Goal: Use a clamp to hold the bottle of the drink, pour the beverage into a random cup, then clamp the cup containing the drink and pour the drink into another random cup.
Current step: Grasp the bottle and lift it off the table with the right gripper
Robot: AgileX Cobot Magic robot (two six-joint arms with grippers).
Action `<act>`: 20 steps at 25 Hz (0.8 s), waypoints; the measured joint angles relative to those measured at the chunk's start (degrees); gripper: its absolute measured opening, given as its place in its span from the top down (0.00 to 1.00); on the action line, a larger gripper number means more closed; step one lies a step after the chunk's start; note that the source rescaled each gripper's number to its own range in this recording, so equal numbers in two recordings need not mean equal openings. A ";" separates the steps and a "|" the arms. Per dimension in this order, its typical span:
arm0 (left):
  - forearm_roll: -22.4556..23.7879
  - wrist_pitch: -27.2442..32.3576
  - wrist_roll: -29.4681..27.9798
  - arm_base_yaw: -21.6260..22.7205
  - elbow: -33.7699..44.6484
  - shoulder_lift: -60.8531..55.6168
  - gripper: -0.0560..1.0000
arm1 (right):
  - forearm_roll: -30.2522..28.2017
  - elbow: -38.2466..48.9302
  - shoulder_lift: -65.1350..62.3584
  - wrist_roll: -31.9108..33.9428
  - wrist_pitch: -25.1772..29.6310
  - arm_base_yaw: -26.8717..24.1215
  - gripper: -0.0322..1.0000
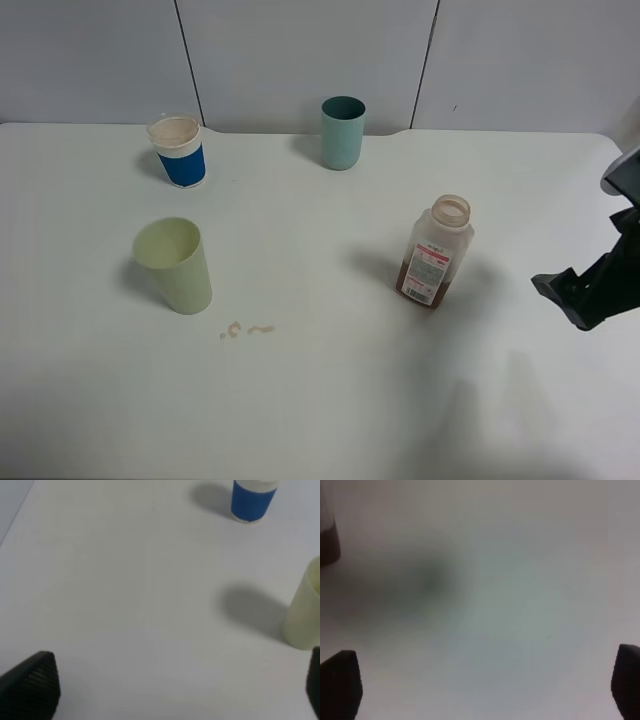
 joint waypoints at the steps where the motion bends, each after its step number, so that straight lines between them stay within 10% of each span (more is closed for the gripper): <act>1: 0.00 0.00 0.00 0.00 0.00 0.00 0.00 | 0.01 0.00 0.78 -0.45 -0.05 0.00 0.00; 20: 0.00 0.00 0.00 0.00 0.00 0.00 0.00 | 1.86 0.84 14.33 -4.29 -11.12 2.93 0.00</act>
